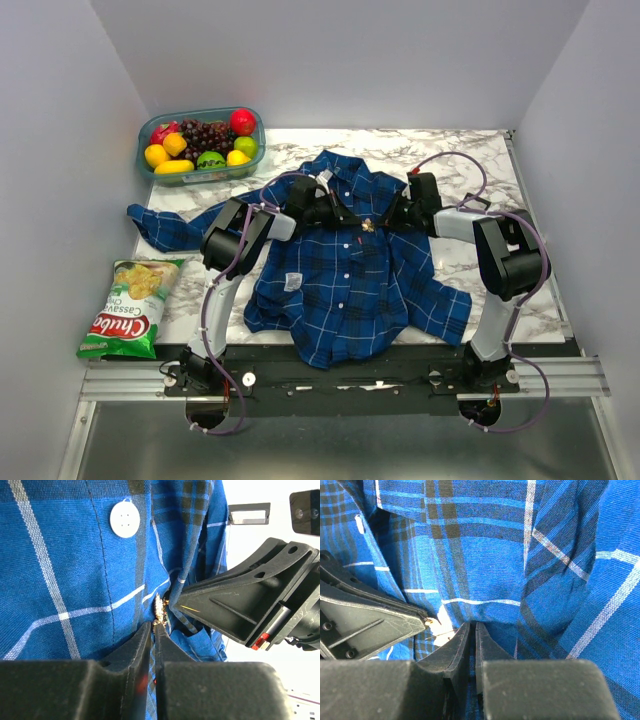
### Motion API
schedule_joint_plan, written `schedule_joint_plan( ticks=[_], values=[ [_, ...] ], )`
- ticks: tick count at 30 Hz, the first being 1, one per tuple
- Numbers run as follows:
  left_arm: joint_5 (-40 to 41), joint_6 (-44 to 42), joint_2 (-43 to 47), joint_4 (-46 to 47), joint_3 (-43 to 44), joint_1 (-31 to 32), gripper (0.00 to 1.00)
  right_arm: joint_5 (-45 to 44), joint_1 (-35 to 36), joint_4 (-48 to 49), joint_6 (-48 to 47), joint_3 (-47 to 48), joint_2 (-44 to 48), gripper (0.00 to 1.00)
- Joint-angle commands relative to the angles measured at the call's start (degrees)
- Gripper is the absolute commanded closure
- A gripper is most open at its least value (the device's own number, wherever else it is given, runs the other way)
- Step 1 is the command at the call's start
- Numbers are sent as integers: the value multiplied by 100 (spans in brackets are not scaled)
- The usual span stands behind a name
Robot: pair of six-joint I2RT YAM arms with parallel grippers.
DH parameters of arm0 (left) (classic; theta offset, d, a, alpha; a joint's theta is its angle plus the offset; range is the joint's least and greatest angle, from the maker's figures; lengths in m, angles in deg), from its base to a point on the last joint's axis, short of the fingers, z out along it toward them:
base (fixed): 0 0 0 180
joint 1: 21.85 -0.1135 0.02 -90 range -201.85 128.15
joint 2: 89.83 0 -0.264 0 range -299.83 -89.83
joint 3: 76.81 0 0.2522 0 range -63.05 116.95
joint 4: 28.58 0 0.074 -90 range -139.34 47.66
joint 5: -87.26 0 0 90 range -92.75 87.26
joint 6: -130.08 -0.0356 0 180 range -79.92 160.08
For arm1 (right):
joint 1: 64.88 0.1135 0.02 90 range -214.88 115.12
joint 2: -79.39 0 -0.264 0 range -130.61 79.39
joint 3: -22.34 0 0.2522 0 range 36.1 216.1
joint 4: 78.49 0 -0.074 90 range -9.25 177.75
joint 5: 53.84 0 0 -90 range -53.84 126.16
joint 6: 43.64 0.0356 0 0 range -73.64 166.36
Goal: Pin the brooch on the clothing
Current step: Cross the brooch over the flattened clothing.
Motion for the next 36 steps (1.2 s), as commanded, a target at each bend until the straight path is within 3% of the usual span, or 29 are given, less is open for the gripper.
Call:
schedule_joint_plan(
  ticks=[1, 9, 15, 22, 36],
  values=[
    [-31, -55, 76, -21, -107, -24, 89, -215, 60, -222, -20, 70, -175, 83],
    [-102, -56, 6, 5, 7, -24, 100, -180, 60, -214, -47, 79, -175, 83],
    [-154, -91, -38, -13, 122, -24, 100, -154, 60, -284, -64, 53, -88, 82],
    [-154, -178, -20, -57, 140, -24, 100, -198, 60, -389, -91, 44, 211, 73],
    [-216, -328, -64, -320, 289, -33, 100, -189, 51, -416, -890, 87, 475, 70]
  ],
)
